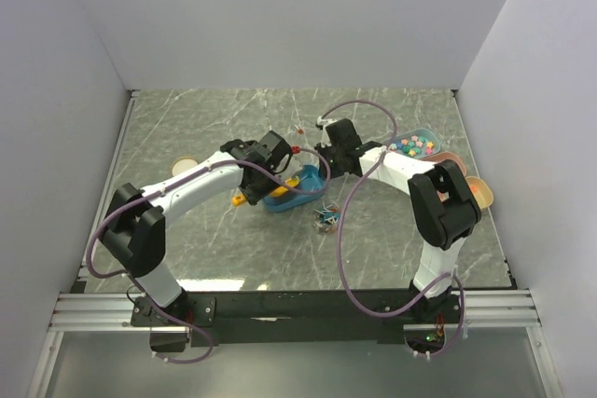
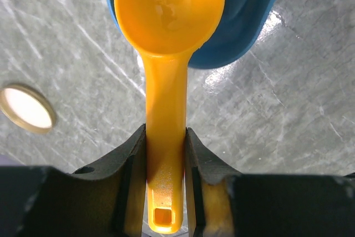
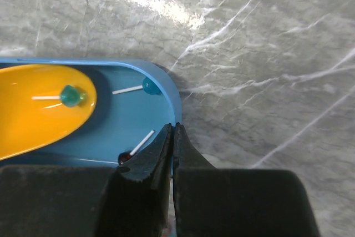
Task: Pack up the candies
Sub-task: Scoop the fake candies from the storage box.
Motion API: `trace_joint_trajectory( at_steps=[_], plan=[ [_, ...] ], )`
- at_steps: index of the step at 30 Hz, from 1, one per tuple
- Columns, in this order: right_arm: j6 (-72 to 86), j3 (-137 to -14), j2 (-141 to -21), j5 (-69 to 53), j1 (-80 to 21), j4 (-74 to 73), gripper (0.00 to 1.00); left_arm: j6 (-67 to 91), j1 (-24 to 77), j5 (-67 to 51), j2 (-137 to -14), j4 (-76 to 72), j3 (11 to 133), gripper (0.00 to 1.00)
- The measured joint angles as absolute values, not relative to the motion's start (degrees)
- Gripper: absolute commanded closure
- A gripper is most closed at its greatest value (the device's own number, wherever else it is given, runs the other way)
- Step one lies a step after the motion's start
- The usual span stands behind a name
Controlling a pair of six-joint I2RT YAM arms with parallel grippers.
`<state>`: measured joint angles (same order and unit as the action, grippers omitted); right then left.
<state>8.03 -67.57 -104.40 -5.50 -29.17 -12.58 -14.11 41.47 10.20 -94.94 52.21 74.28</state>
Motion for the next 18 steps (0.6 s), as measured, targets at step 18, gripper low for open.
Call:
trace_joint_trajectory(
  at_steps=[18],
  plan=[
    [13.41,-68.36,-107.28,-18.98,-23.27,-12.53,1.0,-14.28,41.47,11.81,-90.3,55.64,82.83,0.99]
  ],
)
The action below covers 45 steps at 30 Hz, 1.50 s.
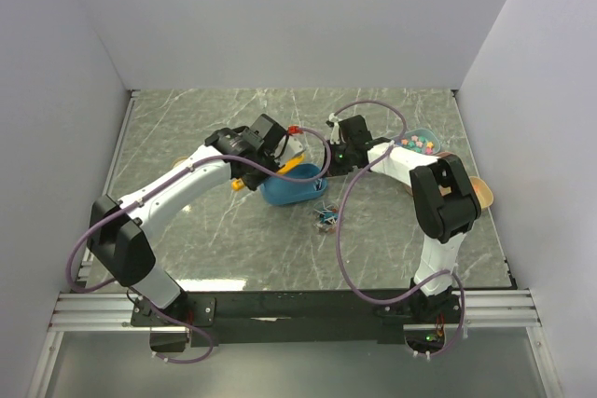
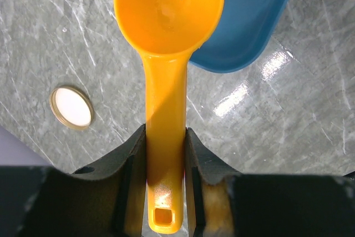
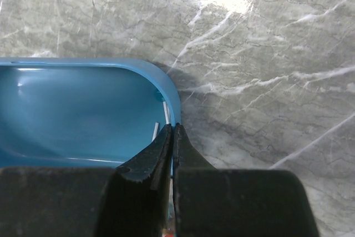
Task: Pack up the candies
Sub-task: Scoop the fake candies from the storage box.
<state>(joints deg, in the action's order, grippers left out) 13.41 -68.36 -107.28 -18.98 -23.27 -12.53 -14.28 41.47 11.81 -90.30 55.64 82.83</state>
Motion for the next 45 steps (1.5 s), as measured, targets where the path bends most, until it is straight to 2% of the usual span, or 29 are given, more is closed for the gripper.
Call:
trace_joint_trajectory(
  at_steps=[18,31,45],
  plan=[
    [7.88,-66.74,-103.59,-7.31,-27.59,-12.32,1.0,-15.75,44.51,12.19,-95.59,56.55,79.5,0.99],
    [11.46,-50.09,-95.39,-9.76,-27.79,8.21,1.0,-15.25,45.1,14.17,-97.86,58.19,81.14,0.99],
    [10.13,-48.77,-94.39,-9.61,-28.42,13.08,1.0,-15.66,46.83,17.02,-97.65,58.15,81.45,0.99]
  ],
)
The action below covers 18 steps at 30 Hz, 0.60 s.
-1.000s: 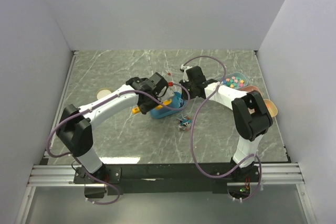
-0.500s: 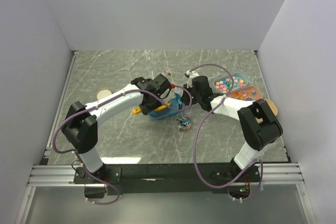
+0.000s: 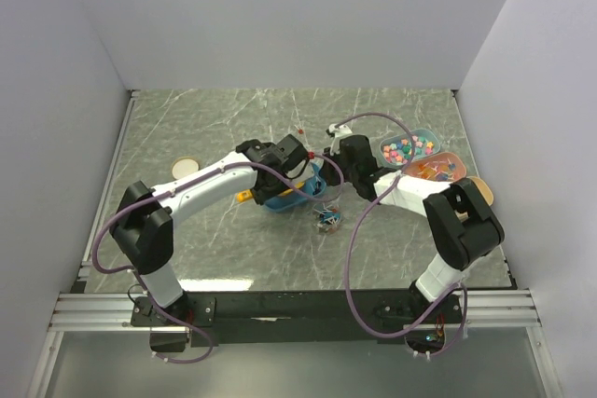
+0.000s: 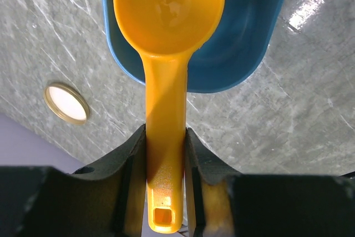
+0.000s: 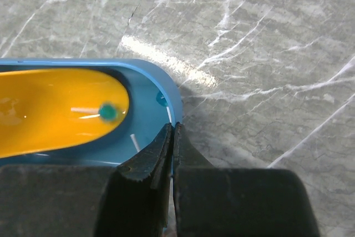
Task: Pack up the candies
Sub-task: Scoop the fake candies from the storage box.
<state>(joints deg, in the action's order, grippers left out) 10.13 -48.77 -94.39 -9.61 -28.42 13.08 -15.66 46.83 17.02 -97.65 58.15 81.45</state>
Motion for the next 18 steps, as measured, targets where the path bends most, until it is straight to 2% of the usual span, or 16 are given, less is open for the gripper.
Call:
trace_joint_trajectory(
  at_steps=[18],
  plan=[
    [2.87,-51.37,-93.43,-1.89,-31.94,11.46,1.0,-20.56,52.12,25.17,-96.75,58.57,79.05,0.99]
  ],
)
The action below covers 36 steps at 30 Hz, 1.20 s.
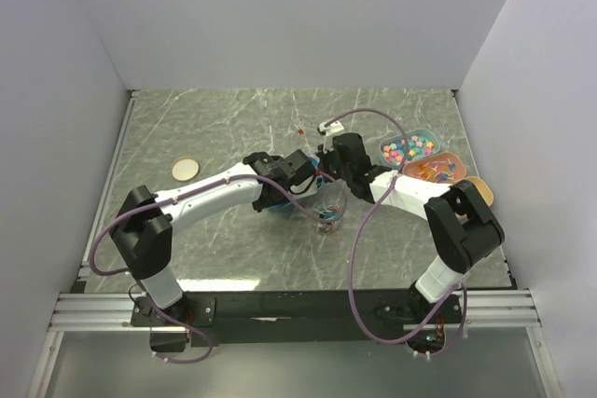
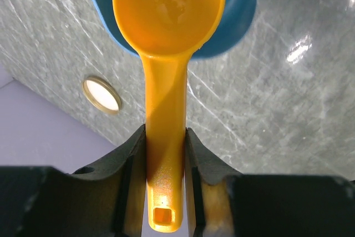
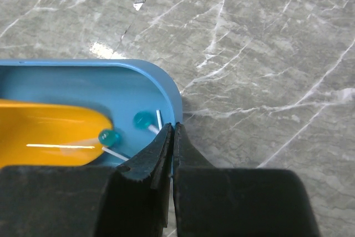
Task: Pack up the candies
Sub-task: Scoop the fake candies from the storage box.
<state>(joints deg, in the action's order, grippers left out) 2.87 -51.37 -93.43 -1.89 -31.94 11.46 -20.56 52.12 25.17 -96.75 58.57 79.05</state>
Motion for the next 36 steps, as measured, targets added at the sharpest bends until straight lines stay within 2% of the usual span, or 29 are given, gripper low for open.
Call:
trace_joint_trajectory(
  at_steps=[19,36],
  plan=[
    [1.34,-51.42,-93.43,-0.19,-33.23,11.35,1.0,-23.49,54.74,27.81,-96.64,59.72,76.27,0.99],
    [3.07,-51.35,-93.43,0.49,-33.23,9.41,1.0,-18.61,56.71,24.86,-105.01,61.84,86.67,0.99]
  ],
)
